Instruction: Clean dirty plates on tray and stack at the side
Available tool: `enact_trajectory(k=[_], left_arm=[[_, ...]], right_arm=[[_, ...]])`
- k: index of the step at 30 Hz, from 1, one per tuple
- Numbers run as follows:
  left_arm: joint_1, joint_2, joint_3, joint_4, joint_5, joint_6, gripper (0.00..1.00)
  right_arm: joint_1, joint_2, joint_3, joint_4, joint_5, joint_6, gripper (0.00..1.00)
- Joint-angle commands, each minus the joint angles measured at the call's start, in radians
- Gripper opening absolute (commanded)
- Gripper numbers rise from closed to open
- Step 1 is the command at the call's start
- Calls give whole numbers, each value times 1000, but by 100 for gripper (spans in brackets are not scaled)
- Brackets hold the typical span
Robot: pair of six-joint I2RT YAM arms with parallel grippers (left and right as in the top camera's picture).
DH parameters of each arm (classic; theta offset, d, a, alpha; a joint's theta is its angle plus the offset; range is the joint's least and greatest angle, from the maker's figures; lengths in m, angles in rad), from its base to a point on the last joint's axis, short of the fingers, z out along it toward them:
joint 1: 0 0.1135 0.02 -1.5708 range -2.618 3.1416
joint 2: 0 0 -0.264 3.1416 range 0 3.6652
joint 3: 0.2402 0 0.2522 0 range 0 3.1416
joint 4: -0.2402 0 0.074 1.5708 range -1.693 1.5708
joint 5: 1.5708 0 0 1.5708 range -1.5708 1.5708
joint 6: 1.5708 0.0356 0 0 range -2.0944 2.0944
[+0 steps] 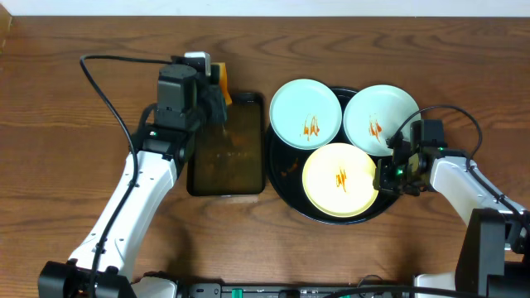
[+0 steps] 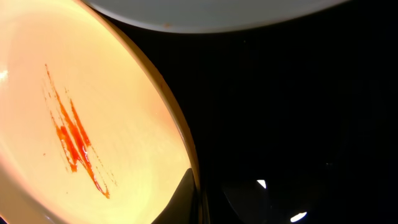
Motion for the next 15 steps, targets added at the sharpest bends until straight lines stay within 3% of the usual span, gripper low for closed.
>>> enact_trajectory(k=[1, 8, 10, 15], left_arm=[[-3, -5, 11, -60, -11, -11, 7], [-5, 119, 9, -263, 74, -104, 7], [-5, 162, 9, -289, 85, -156, 8], [-6, 190, 11, -286, 212, -156, 7]], right_arm=[[18, 3, -3, 1, 17, -2, 1], [82, 3, -3, 18, 17, -2, 1], [89, 3, -3, 24, 18, -2, 1], [88, 3, -3, 24, 17, 6, 1]])
